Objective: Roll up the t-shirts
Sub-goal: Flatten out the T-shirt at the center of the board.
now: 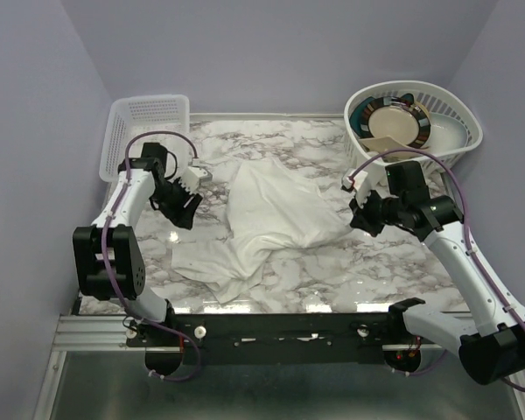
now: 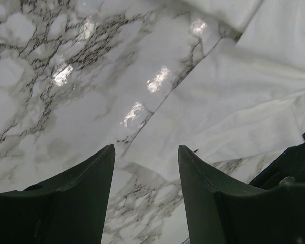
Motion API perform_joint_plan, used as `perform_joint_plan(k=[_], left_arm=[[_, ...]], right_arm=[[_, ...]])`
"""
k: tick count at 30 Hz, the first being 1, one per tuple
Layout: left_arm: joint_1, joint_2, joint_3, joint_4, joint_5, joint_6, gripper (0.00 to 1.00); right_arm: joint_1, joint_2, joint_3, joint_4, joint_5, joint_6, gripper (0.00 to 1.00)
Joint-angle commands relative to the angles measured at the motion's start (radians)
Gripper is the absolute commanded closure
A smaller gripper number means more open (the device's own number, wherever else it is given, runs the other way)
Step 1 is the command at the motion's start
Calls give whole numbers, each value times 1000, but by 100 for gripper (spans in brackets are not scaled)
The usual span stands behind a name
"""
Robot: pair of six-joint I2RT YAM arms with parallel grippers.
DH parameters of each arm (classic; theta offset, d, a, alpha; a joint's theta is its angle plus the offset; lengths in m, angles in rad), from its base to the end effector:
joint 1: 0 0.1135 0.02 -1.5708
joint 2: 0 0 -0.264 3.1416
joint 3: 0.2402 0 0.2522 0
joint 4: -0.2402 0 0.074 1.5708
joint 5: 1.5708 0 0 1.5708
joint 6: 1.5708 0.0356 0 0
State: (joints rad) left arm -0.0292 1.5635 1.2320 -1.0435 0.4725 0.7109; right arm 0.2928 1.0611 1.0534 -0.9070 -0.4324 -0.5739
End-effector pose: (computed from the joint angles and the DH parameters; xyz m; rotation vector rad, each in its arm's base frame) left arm 0.2892 -0.0247 0.2508 1.0564 2.5431 -0.5343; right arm 0.1886 0.0724 0.3178 -1.1738 2.1086 0.4086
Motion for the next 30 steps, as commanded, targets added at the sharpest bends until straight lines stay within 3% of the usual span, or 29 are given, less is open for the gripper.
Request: perform_joint_plan(k=[1, 16, 25, 30], left_arm=[[83, 21, -15, -63, -113, 209, 38], [121, 219, -51, -29, -195, 325, 40], [121, 248, -75, -29, -163, 351, 41], [120, 216, -190, 57, -170, 358, 42]], right_arm=[[-4, 13, 5, 36, -9, 17, 100], [-4, 99, 56, 36, -6, 20, 100], [-3, 109, 48, 45, 12, 26, 99], [-4, 125, 56, 59, 27, 31, 99]])
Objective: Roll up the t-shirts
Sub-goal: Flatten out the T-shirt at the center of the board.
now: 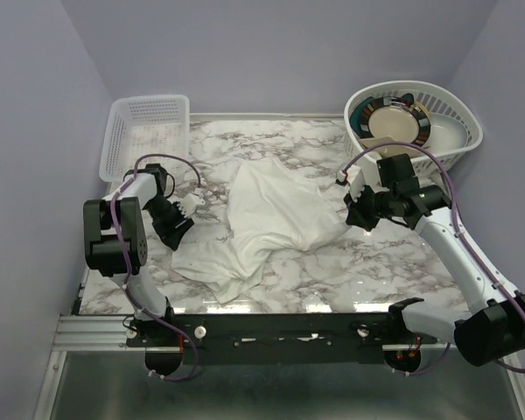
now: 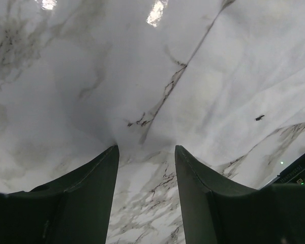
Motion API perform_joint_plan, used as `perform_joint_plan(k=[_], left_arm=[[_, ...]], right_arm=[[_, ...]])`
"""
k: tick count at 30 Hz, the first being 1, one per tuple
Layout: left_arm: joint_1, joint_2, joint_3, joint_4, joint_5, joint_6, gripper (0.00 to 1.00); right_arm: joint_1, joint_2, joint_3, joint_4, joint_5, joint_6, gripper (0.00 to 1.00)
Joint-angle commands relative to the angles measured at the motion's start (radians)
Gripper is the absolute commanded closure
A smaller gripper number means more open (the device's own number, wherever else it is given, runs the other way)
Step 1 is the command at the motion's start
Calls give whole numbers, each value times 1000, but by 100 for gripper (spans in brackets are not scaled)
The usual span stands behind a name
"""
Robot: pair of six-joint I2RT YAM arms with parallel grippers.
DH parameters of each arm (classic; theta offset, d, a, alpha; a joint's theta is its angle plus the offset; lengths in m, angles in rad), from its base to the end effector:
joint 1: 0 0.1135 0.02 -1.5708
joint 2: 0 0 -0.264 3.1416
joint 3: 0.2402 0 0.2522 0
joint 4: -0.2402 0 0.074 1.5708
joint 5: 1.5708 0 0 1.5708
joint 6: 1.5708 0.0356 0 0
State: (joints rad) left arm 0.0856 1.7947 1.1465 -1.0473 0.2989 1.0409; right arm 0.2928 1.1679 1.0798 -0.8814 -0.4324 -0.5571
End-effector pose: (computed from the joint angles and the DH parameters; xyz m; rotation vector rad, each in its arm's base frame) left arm 0.2965 0.0149 0.1637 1.3757 2.7199 -0.4896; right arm 0.2120 0.0795 0.3069 -1.1666 2.1718 0.4350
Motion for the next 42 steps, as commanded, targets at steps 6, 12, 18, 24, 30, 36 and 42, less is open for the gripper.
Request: perform_joint_plan(k=[6, 12, 18, 24, 30, 36, 42], left_arm=[[3, -31, -166, 147, -1, 18, 47], [-6, -54, -198, 182, 29, 5, 48], [-43, -87, -252, 240, 10, -15, 47], [-78, -113, -294, 319, -29, -71, 54], [-116, -120, -333, 355, -37, -107, 53], [-122, -181, -387, 382, 37, -111, 58], [-101, -227, -352, 322, 224, -113, 78]], right_arm=[[-3, 35, 43, 36, 37, 13, 100], [-3, 39, 42, 41, 43, 14, 100], [-3, 35, 32, 42, 44, 16, 99], [-3, 36, 34, 44, 47, 16, 100], [-3, 49, 40, 44, 44, 11, 100], [-4, 52, 26, 62, 41, 16, 99], [-4, 55, 0, 160, 150, 95, 100]])
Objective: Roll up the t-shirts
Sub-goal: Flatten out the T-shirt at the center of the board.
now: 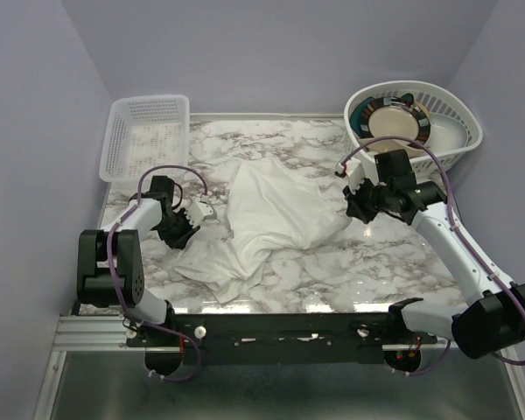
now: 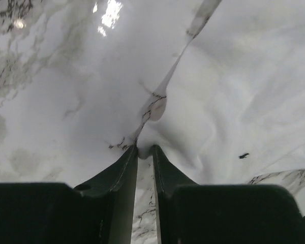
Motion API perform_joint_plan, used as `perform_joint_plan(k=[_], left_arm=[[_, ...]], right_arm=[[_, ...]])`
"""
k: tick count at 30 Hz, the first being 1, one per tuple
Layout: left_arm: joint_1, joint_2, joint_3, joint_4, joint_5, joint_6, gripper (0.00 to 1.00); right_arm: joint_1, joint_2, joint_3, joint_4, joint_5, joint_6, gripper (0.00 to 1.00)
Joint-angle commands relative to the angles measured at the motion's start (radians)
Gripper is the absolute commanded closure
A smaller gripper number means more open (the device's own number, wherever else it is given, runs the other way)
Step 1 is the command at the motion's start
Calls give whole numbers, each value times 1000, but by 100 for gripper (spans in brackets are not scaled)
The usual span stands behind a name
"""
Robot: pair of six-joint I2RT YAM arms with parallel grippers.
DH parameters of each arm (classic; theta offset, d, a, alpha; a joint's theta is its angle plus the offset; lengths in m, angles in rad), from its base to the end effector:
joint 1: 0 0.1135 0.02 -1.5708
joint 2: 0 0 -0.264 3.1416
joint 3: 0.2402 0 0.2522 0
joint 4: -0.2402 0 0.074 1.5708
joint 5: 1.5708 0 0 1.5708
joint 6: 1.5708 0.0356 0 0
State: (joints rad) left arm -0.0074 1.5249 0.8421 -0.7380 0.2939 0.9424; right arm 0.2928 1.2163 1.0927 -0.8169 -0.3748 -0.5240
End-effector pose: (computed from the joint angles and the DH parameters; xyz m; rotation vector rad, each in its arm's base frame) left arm 0.2519 -0.0122 0.1623 1.3374 2.5315 -0.2814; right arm 0.2279 0.0823 0.3039 -1.1127 2.1898 0.3696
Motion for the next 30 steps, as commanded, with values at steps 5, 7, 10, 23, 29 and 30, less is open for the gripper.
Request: perform_joint_plan(k=[5, 7, 10, 23, 29, 30], left_arm=[[0, 31, 6, -37, 263, -30, 100], [24, 3, 53, -55, 286, -51, 100], [35, -49, 148, -98, 306, -100, 100], [119, -342, 477, -202, 220, -204, 100], [159, -469, 575, -28, 94, -332, 100], [158, -485, 584, -8, 81, -362, 100]], right_arm=[[-4, 20, 53, 119, 142, 79, 100], [-6, 31, 106, 125, 168, 79, 99], [-10, 45, 165, 121, 188, 76, 100], [-24, 29, 490, 117, 309, 52, 100], [-24, 32, 731, 160, 367, -19, 100], [-24, 31, 757, 174, 369, -27, 100]])
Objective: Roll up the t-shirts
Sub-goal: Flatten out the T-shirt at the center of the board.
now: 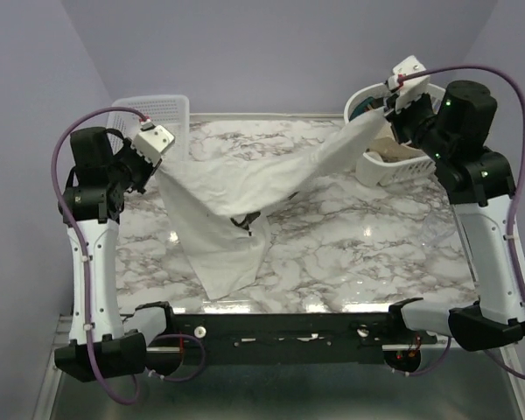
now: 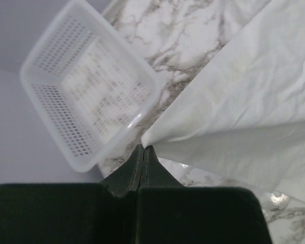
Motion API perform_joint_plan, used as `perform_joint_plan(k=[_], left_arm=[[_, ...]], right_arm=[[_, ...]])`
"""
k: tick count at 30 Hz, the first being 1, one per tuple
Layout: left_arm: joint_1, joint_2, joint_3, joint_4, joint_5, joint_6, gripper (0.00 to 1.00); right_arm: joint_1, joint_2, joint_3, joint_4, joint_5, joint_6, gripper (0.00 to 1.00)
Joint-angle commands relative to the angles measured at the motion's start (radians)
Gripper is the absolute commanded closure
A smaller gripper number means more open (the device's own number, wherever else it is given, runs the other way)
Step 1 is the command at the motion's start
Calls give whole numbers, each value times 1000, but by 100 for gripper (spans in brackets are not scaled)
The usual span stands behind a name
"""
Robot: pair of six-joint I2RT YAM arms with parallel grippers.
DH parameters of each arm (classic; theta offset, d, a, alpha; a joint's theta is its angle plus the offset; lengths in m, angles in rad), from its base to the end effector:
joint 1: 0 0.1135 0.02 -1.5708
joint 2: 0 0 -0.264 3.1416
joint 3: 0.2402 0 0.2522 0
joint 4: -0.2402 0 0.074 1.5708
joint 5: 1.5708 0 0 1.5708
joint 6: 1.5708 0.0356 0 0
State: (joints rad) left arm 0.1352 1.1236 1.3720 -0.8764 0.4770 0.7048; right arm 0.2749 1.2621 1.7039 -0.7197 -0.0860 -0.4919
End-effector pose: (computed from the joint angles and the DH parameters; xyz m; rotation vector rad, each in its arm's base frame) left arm 0.2142 0.0126 0.4079 0.8414 1.9460 -0.0298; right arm 0.2310 0.0683 0.4940 -0.7466 1.6907 -0.0719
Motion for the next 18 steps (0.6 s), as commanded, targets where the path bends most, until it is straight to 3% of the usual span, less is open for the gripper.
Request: perform_joint_plan(k=[1, 8, 18], left_arm=[[15, -114, 62, 152, -141, -143, 100], [15, -248, 103, 408, -316, -244, 100], [15, -373, 199, 436, -325, -294, 100]], right_arm=[[-6, -17, 163, 86, 109, -75, 100], [-8, -65, 286, 160, 126, -140, 99], [-6, -185, 427, 79, 20, -122, 100]])
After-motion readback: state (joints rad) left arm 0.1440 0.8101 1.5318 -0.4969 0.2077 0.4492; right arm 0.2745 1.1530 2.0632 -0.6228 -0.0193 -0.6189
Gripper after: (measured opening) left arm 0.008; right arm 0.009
